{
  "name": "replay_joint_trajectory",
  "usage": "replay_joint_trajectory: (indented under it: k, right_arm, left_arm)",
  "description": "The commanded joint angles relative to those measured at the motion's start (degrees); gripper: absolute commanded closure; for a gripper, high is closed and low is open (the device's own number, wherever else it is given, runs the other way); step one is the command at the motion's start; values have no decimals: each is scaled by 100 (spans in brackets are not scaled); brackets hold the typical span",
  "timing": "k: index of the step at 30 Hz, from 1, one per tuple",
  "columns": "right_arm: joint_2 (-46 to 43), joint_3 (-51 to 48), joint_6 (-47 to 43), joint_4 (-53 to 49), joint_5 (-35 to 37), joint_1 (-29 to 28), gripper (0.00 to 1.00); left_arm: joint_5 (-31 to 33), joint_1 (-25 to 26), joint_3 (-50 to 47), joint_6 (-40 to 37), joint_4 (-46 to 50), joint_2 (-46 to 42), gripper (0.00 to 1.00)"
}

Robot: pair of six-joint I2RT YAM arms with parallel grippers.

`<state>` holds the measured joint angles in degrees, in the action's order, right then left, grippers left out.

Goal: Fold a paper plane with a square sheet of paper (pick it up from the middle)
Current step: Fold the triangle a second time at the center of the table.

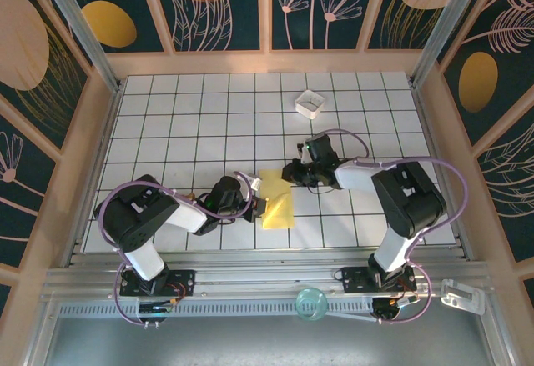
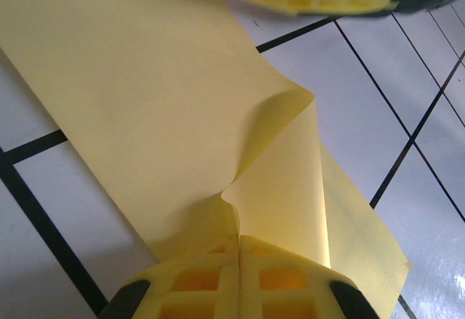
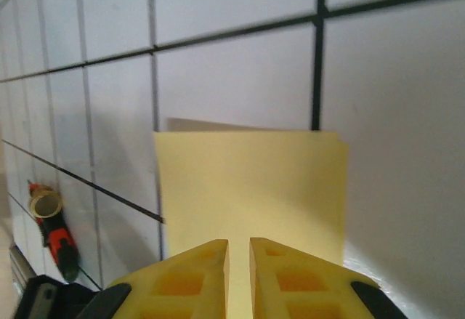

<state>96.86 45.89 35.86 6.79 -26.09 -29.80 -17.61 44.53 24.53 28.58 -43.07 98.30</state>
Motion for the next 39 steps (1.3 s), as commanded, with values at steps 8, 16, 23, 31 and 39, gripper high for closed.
replay_joint_trajectory:
  k: [8, 16, 23, 31, 39]
  right_arm:
    - [-1507, -1117, 605, 311, -54, -343, 91]
    - [-2005, -2230, 1260, 1654, 159, -1431, 100]
    - [-1445, -2215, 1561, 2190, 416, -2008, 100]
    - [-932, -1973, 1705, 2278, 504, -2274, 100]
    - [-702, -1824, 1761, 2301, 517, -2381, 100]
  left_arm:
    - [248, -41, -160, -80, 657, 106, 100]
    - [244, -48, -36, -54, 768, 252, 100]
    - [337, -44, -36, -36, 878, 275, 100]
    - [344, -42, -62, -54, 880, 323, 100]
    - [345, -41, -102, -77, 853, 348, 100]
